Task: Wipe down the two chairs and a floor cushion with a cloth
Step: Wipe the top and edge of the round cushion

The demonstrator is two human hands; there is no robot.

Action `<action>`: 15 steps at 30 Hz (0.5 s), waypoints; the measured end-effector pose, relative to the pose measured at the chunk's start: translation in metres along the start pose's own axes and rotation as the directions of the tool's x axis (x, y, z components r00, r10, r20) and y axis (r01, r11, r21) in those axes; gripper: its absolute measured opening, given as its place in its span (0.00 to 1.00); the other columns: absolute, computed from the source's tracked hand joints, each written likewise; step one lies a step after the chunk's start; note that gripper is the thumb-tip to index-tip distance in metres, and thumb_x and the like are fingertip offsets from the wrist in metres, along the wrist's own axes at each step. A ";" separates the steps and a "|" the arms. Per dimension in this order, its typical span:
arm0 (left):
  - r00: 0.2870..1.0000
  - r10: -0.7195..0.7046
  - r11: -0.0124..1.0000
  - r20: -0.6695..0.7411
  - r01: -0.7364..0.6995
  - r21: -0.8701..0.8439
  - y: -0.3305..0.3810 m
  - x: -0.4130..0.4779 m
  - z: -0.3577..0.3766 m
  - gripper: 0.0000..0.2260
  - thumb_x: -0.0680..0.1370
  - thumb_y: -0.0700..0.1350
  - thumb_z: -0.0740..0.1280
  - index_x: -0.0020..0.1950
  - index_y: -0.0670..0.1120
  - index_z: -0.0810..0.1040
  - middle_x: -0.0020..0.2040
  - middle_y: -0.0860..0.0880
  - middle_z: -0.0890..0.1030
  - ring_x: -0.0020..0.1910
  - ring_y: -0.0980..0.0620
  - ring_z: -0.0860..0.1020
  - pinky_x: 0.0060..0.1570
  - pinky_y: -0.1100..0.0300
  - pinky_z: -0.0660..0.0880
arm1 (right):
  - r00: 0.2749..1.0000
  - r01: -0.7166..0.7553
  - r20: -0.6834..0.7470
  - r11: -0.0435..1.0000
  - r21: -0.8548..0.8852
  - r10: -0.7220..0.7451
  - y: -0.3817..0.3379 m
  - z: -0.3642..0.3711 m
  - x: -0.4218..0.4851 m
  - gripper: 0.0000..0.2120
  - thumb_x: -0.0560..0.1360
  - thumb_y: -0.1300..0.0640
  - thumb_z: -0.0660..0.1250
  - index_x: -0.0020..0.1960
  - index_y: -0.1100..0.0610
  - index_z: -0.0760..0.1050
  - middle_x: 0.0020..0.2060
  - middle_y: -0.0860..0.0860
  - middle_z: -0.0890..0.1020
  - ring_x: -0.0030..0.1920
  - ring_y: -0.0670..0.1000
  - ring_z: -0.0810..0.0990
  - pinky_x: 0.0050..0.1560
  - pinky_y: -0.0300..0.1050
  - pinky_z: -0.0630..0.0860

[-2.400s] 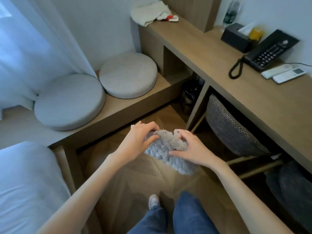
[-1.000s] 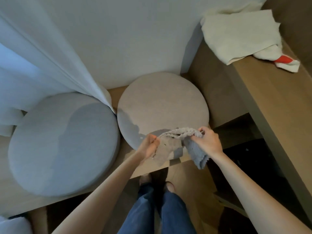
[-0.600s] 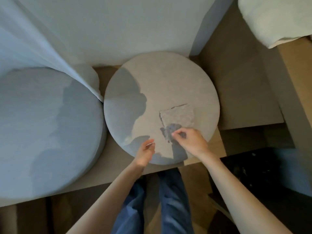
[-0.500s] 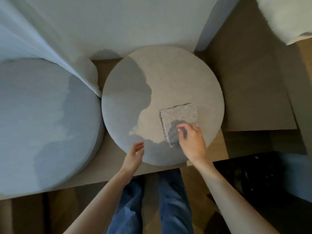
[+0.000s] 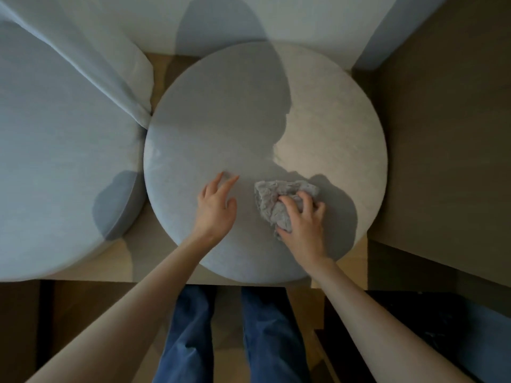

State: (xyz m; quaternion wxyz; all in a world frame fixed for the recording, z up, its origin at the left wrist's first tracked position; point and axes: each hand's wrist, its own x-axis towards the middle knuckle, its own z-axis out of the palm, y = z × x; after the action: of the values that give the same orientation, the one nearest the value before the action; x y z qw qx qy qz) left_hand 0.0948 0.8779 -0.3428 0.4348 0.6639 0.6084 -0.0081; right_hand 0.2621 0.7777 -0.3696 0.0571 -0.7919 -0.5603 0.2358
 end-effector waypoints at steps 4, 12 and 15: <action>0.998 -0.059 0.990 -0.026 0.061 0.125 0.006 0.026 -0.004 0.24 0.82 0.42 0.58 0.77 0.56 0.58 0.79 0.48 0.46 0.76 0.36 0.52 0.74 0.43 0.45 | 0.987 0.094 -0.134 0.993 0.071 -0.084 0.011 -0.031 0.026 0.29 0.65 0.59 0.77 0.65 0.52 0.75 0.58 0.57 0.74 0.52 0.60 0.71 0.49 0.53 0.75; 0.983 -0.180 0.961 -0.033 0.183 0.209 0.036 0.111 -0.020 0.35 0.74 0.61 0.67 0.73 0.70 0.50 0.77 0.56 0.35 0.74 0.34 0.33 0.64 0.24 0.46 | 0.946 0.009 -0.320 0.989 -0.145 -0.056 0.021 -0.110 0.173 0.27 0.71 0.47 0.69 0.69 0.43 0.68 0.65 0.56 0.69 0.61 0.64 0.67 0.58 0.58 0.64; 0.966 -0.260 0.941 -0.008 0.255 0.220 0.047 0.128 -0.013 0.43 0.67 0.67 0.70 0.71 0.74 0.43 0.75 0.57 0.28 0.71 0.33 0.29 0.61 0.22 0.42 | 0.948 0.137 -0.257 0.968 -0.209 -0.190 0.009 -0.114 0.239 0.29 0.71 0.49 0.69 0.71 0.42 0.66 0.66 0.57 0.67 0.62 0.63 0.66 0.60 0.57 0.65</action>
State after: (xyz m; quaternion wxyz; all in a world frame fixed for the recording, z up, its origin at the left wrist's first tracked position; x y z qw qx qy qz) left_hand 0.1593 0.9931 -0.3771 0.3604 0.6224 0.6808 -0.1390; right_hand 0.3824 1.0132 -0.3460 0.0785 -0.7694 -0.6307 0.0638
